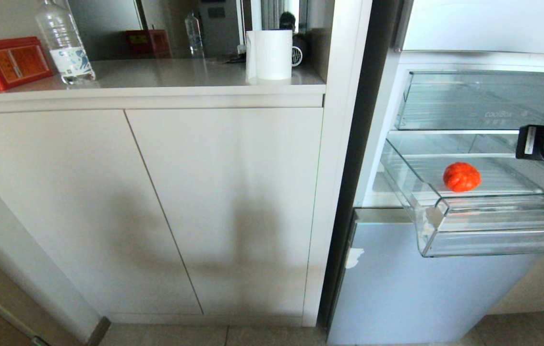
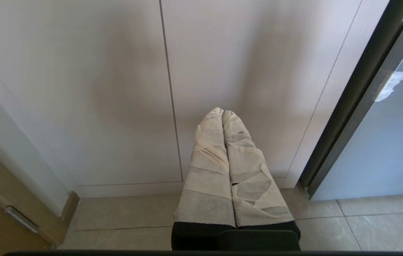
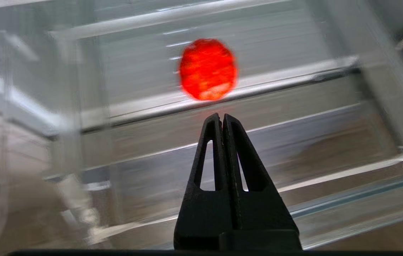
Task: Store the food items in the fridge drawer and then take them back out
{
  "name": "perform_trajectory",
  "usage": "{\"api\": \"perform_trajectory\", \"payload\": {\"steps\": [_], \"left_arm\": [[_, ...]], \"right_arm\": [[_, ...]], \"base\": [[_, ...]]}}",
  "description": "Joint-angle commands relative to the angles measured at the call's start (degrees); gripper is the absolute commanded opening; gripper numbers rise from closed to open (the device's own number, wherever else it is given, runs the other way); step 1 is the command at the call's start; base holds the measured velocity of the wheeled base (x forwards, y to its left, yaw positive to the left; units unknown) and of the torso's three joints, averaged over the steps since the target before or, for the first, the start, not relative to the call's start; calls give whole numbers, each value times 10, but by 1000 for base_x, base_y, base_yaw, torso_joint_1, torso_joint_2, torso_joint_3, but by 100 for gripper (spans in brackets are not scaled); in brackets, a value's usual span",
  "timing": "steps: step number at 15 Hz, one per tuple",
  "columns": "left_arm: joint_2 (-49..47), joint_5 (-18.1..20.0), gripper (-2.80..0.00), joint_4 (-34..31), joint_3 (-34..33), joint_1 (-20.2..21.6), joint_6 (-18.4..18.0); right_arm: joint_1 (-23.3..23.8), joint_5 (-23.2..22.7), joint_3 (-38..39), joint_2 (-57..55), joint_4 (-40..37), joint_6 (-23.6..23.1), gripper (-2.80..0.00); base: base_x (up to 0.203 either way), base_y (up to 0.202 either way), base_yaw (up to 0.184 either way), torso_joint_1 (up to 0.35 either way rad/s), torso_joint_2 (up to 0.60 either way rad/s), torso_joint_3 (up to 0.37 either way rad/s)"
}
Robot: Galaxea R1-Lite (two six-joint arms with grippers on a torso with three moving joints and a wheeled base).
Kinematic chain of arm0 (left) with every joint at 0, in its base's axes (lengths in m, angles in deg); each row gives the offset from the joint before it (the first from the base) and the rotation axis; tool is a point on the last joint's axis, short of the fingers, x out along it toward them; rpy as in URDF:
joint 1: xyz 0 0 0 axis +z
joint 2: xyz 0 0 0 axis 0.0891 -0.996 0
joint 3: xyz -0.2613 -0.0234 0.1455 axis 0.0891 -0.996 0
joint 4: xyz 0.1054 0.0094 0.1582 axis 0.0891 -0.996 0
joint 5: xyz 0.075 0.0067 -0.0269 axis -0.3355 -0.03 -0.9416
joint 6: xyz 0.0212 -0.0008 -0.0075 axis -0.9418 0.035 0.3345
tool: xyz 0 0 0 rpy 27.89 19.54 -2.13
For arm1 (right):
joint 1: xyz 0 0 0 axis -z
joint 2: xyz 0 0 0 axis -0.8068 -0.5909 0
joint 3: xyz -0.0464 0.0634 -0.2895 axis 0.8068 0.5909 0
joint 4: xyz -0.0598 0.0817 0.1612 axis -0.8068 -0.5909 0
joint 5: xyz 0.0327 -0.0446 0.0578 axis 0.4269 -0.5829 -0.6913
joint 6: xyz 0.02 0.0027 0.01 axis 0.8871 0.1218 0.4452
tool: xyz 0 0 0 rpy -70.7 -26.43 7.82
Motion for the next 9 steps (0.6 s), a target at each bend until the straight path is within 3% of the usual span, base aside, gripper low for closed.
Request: {"api": "perform_trajectory", "payload": {"steps": [1, 3, 4, 5, 9], "left_arm": [[0, -1, -280, 0, 0, 0, 0], [-1, 0, -280, 0, 0, 0, 0], [0, 0, -280, 0, 0, 0, 0], [0, 0, -280, 0, 0, 0, -1], [0, 0, -280, 0, 0, 0, 0]], "right_arm": [[18, 2, -36, -44, -19, -12, -280], [19, 1, -77, -85, -27, -18, -280], [17, 1, -98, -105, -32, -27, -255], [16, -2, -119, -120, -38, -36, 0], [7, -44, -206, -185, -70, -43, 0]], "base": [[0, 0, 0, 0, 0, 0], [0, 0, 0, 0, 0, 0], [0, 0, 0, 0, 0, 0], [0, 0, 0, 0, 0, 0], [0, 0, 0, 0, 0, 0]]}}
